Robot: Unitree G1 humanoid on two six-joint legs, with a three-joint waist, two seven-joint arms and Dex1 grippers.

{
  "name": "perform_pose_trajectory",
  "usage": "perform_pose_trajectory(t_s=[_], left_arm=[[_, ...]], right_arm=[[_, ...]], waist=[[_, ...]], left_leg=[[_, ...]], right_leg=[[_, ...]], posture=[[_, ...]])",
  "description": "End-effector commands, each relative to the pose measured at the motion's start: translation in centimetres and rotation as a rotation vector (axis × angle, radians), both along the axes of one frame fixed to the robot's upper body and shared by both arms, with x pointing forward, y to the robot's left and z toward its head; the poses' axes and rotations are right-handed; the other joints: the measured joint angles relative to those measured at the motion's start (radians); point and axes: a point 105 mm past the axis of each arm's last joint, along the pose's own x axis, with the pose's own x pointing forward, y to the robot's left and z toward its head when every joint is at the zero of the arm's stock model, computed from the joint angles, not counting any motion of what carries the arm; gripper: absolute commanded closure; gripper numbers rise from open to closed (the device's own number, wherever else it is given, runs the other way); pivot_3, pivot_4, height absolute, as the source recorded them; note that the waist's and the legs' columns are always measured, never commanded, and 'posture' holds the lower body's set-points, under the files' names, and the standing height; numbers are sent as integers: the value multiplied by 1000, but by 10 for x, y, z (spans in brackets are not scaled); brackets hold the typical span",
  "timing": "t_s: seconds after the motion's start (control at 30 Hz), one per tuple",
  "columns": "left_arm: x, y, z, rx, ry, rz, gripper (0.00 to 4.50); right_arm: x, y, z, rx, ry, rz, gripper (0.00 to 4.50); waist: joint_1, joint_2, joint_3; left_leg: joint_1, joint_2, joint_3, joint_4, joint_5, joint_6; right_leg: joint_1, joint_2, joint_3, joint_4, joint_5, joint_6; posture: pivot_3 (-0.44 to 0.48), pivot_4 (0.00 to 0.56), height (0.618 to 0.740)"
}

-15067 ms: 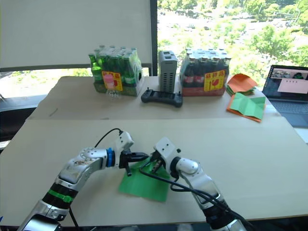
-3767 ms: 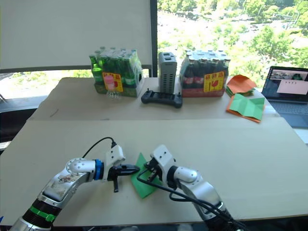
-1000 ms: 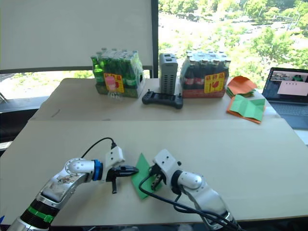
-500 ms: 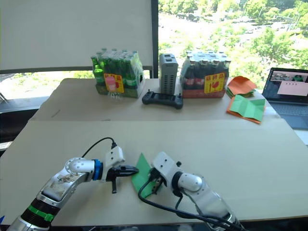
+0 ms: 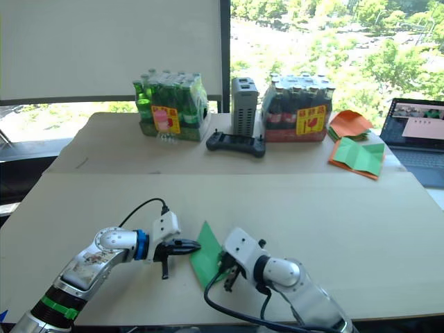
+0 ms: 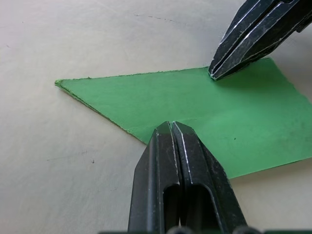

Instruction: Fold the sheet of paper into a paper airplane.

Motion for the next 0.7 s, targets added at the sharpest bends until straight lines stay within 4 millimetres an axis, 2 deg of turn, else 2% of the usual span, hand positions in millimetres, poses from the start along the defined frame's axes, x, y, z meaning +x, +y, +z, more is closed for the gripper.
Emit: perform_pose_trajectory(t_s=[0.03, 0.27, 0.43, 0.7], left_arm=[[-2, 10, -16, 63, 46, 24, 4441], [-2, 11, -17, 65, 48, 19, 4441], [-3, 11, -17, 66, 49, 15, 4441], [-1, 10, -16, 64, 45, 13, 4441]], right_arm=[[-19, -13, -33, -72, 176, -19, 4500], [-27, -26, -33, -82, 200, -47, 4500], [-34, -34, -31, -87, 210, -53, 4500], [-37, -33, -26, -80, 213, -47, 4500]], waist=[[1, 0, 0], [6, 0, 0], [11, 0, 0], [11, 0, 0]], left_leg=[[0, 0, 0, 0, 0, 0], [11, 1, 0, -6, -3, 5], [12, 1, 0, -6, -3, 5], [12, 1, 0, -6, -3, 5]], right_leg=[[0, 0, 0, 0, 0, 0], [13, 0, -1, -8, 0, 0], [13, 0, -1, -8, 0, 1], [13, 0, -1, -9, 0, 1]], posture=[[0, 150, 678], [0, 150, 678], [0, 150, 678], [0, 150, 678]])
